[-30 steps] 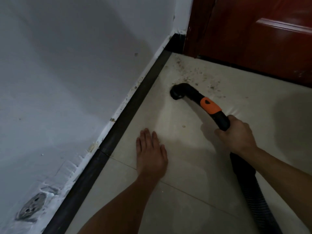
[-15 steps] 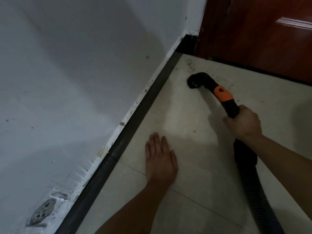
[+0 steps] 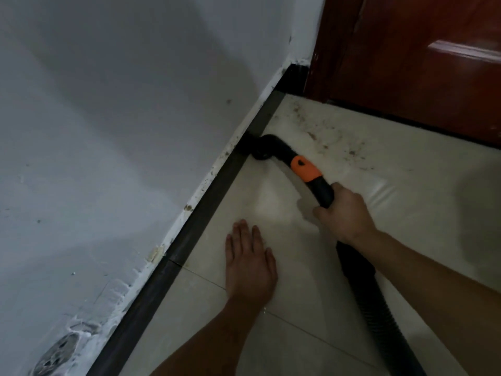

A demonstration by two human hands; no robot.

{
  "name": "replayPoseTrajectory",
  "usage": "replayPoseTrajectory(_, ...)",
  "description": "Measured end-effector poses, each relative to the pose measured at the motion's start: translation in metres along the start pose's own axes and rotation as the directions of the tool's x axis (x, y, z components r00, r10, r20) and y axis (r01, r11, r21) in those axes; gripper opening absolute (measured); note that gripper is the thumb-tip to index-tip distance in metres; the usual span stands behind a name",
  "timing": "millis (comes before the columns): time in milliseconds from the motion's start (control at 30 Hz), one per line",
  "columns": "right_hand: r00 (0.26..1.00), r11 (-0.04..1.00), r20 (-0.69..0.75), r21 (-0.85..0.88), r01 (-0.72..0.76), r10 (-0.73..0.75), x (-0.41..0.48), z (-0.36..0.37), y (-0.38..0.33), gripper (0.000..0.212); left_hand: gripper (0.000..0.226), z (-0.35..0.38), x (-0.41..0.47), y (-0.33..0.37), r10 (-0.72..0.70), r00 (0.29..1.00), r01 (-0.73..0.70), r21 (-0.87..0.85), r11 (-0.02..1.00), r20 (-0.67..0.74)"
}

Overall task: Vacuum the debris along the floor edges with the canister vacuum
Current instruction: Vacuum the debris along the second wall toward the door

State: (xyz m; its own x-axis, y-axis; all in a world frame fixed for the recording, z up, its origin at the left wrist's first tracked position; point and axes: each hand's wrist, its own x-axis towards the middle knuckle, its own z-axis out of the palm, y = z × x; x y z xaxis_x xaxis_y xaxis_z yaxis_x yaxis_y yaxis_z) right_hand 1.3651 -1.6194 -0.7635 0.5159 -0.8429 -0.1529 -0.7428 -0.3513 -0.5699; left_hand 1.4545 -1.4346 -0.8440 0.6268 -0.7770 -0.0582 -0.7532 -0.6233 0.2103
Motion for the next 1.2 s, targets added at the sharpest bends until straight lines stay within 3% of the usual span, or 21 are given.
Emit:
replayPoseTrajectory(133, 0.999, 0.999, 0.025, -0.035, -0.019, 0.02, -0.045, -0.021, 0.033, 0.023, 0.06, 0.0, 0.0, -0.002, -0.008, 1.0, 0.008, 0.001, 1.0, -0.01)
replayPoseTrajectory(300, 0.971, 0.977, -0.117, -0.035, -0.213, 0.207, -0.099, -0.065, 0.104, 0.019, 0.064, -0.011, -0.007, 0.004, -0.01, 1.0, 0.01, 0.008, 1.0, 0.003)
replayPoseTrajectory(500, 0.827, 0.887, -0.337, 0.055, -0.459, 0.449, -0.106, -0.104, 0.157, 0.026, 0.043, -0.029, 0.04, 0.022, 0.046, 0.999, -0.046, 0.004, 0.999, 0.015)
replayPoseTrajectory(567, 0.816, 0.889, -0.367, 0.084, -0.449, 0.447, -0.092, -0.106, 0.157, 0.027, 0.041, -0.027, 0.068, 0.034, 0.069, 0.998, -0.069, 0.007, 0.998, 0.001)
replayPoseTrajectory(733, 0.912, 0.95, -0.267, 0.061, -0.307, 0.312, -0.068, -0.1, 0.152, 0.017, 0.054, -0.007, 0.121, 0.058, -0.023, 0.998, 0.023, 0.013, 1.0, -0.053)
replayPoseTrajectory(900, 0.858, 0.922, -0.35, 0.057, -0.382, 0.377, -0.049, -0.109, 0.156, 0.02, 0.055, 0.015, 0.128, 0.066, -0.066, 0.987, 0.064, -0.018, 0.998, -0.145)
replayPoseTrajectory(1067, 0.954, 0.961, -0.115, 0.024, -0.276, 0.277, -0.059, -0.086, 0.128, 0.021, 0.06, 0.011, 0.126, 0.068, -0.096, 0.989, 0.093, -0.028, 0.995, -0.111)
replayPoseTrajectory(1133, 0.94, 0.949, -0.131, 0.056, -0.312, 0.316, -0.049, -0.09, 0.13, 0.019, 0.06, 0.009, 0.127, 0.069, -0.102, 0.99, 0.1, -0.025, 0.995, -0.097)
replayPoseTrajectory(1200, 0.886, 0.919, -0.244, 0.069, -0.389, 0.393, -0.032, -0.1, 0.136, 0.019, 0.06, 0.008, 0.13, 0.069, -0.104, 0.991, 0.104, -0.01, 0.995, -0.086)
